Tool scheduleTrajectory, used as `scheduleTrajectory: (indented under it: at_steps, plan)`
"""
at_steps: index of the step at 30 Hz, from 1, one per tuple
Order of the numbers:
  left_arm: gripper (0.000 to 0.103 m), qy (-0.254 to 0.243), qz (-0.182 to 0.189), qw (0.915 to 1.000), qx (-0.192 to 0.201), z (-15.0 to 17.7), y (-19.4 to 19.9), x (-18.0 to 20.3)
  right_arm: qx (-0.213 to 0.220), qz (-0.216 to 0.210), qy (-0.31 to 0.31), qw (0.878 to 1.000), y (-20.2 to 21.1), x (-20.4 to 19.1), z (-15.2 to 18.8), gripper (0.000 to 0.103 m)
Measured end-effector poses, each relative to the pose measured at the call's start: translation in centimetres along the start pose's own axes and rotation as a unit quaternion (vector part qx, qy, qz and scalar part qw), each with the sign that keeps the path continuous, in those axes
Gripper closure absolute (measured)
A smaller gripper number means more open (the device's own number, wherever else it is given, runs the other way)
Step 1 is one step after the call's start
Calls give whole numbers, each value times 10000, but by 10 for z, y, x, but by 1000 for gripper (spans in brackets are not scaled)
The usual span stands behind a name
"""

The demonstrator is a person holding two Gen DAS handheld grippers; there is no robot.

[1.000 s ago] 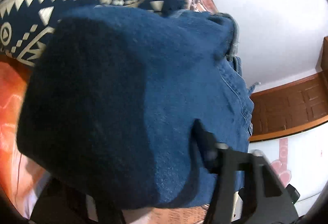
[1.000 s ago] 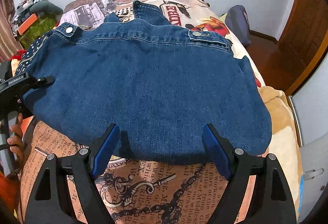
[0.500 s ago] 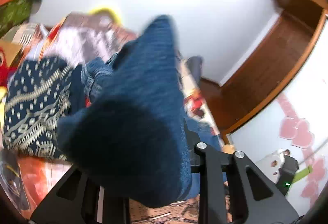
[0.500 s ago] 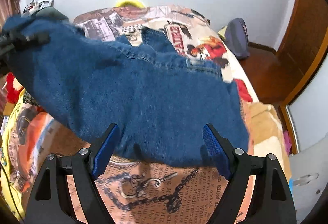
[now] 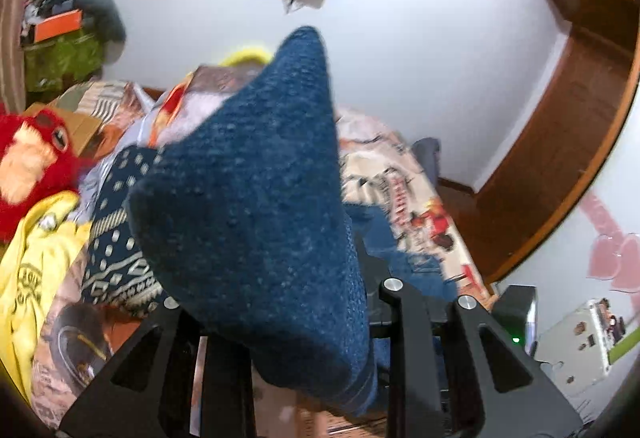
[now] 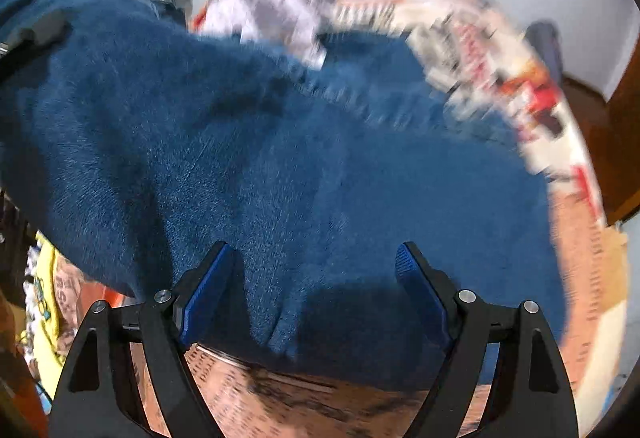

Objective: Fold large clothes

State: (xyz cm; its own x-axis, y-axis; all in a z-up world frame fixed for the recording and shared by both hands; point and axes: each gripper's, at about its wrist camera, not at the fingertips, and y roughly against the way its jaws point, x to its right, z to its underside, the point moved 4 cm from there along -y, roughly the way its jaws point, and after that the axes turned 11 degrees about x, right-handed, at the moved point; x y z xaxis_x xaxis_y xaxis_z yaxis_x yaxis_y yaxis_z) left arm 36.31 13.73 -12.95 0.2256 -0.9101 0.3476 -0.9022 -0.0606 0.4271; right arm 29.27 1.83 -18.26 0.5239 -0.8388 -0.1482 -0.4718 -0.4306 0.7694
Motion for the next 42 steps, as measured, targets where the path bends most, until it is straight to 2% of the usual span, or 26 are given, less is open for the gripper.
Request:
scheduleTrajectory:
  at_steps: [1, 3, 6, 8, 9, 11, 13, 16, 19, 22, 23, 26, 28, 31, 35, 39, 42]
  plan:
    - [77, -33, -113, 9999, -74, 7, -5, -5, -225, -37, -60, 9997, -14, -2, 8, 22]
    - [77, -121, -312, 9994, -128, 17, -13, -7, -372, -120, -106, 9992, -22, -2, 16, 20]
    - [77, -181, -255, 9995, -83, 18, -13, -2, -315, -336, -28, 9989, -9, 7, 18, 22]
    - [77, -471, -170, 9987, -52, 18, -6, 14, -89, -284, -177, 9994, 11, 26, 18, 22]
    - [77, -592, -140, 9981, -38, 19, -5, 16, 22, -187, -254, 9995, 20, 37, 20, 22]
    - [77, -1008, -34, 9949, 10, 19, -5, 44, 170, 81, -348, 9992, 38, 64, 25, 22]
    - [77, -1361, 68, 9907, 52, 19, -7, 65, 202, 535, -481, 9972, 52, 99, 40, 22]
    - [77, -2044, 415, 9780, -30, 34, -13, 125, 64, 987, -670, 9928, 61, 132, 59, 22]
    - [79, -2233, 880, 9701, -366, 60, -30, 169, 17, 1048, -1123, 9881, 71, 158, 72, 22]
    - [80, -2055, 1416, 9623, -1084, 95, -52, 194, -14, 983, -1251, 9873, 84, 165, 89, 22]
    - [80, -1921, 1631, 9564, -1474, 113, -62, 201, -29, 1046, -1235, 9868, 84, 166, 92, 22]
    - [80, -2001, 1810, 9425, -1973, 152, -70, 207, -104, 1208, -1161, 9858, 88, 175, 104, 22]
    - [80, -2050, 1784, 9375, -2173, 170, -77, 198, -109, 1229, -1236, 9846, 93, 182, 109, 22]
    - [80, -2121, 1891, 9346, -2139, 170, -72, 196, -71, 1193, -1454, 9821, 99, 193, 114, 22]
    - [78, -2494, 1807, 9260, -2182, 165, -65, 196, 59, 1196, -1555, 9805, 110, 195, 113, 22]
    - [57, -2696, 1915, 9179, -2194, 170, -44, 202, 283, 1172, -1484, 9816, 126, 187, 106, 22]
    - [52, -2662, 2087, 9129, -2285, 161, -22, 198, 513, 1165, -1366, 9824, 140, 181, 96, 22]
